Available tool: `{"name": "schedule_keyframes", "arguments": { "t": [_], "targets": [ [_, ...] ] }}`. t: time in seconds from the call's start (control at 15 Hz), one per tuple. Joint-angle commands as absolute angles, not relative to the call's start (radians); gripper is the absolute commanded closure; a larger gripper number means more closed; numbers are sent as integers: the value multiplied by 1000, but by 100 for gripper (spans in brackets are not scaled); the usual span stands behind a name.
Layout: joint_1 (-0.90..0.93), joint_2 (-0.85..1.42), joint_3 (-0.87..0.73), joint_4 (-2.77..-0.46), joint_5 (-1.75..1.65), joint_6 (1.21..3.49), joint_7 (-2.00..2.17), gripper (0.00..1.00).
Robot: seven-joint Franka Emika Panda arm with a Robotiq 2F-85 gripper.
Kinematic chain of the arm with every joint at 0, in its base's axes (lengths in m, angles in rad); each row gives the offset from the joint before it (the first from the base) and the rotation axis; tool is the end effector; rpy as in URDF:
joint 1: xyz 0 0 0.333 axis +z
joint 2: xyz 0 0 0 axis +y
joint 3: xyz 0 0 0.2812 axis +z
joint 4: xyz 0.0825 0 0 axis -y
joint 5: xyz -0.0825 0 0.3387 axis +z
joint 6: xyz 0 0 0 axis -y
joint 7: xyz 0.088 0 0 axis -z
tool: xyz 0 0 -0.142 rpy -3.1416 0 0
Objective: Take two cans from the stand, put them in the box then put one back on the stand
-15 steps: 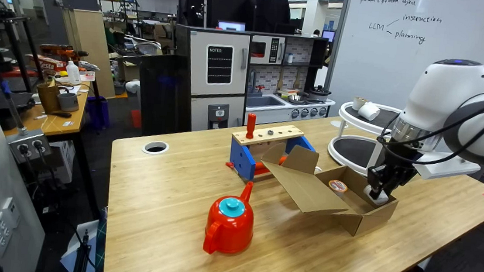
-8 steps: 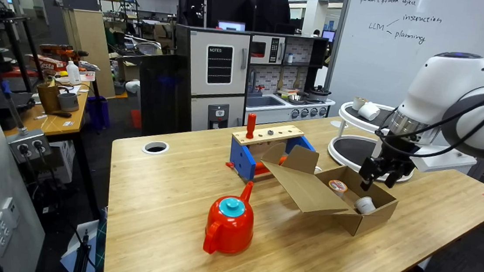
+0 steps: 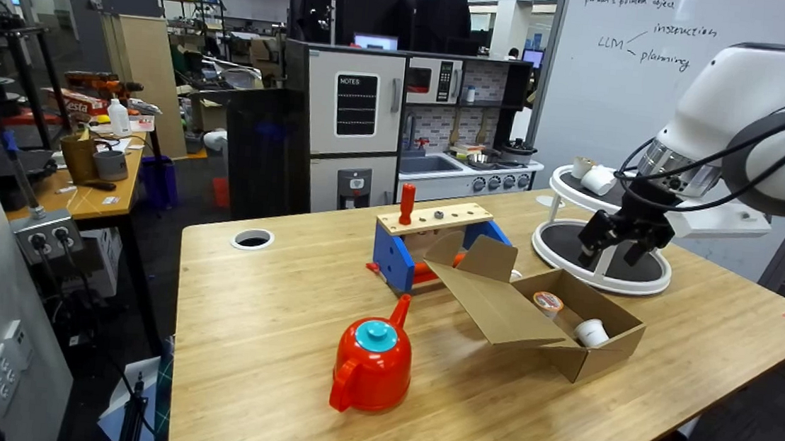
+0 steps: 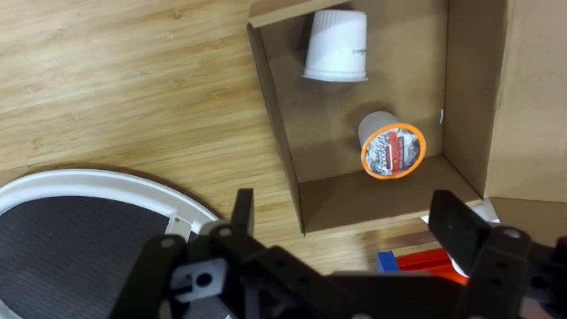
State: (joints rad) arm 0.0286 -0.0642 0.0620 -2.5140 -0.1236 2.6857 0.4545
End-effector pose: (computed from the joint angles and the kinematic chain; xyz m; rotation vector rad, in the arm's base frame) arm 0.4605 0.0437 0.2931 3.0867 -0.4019 0.3842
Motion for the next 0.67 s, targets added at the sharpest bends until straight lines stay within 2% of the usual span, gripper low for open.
{"name": "schedule_keyframes", "arguments": {
  "t": [0.0,0.6],
  "targets": [
    [25,-64,65,-2513,-120,2684,450,0],
    [42,-63,74,-2501,-95,2668,408,0]
  ]
}}
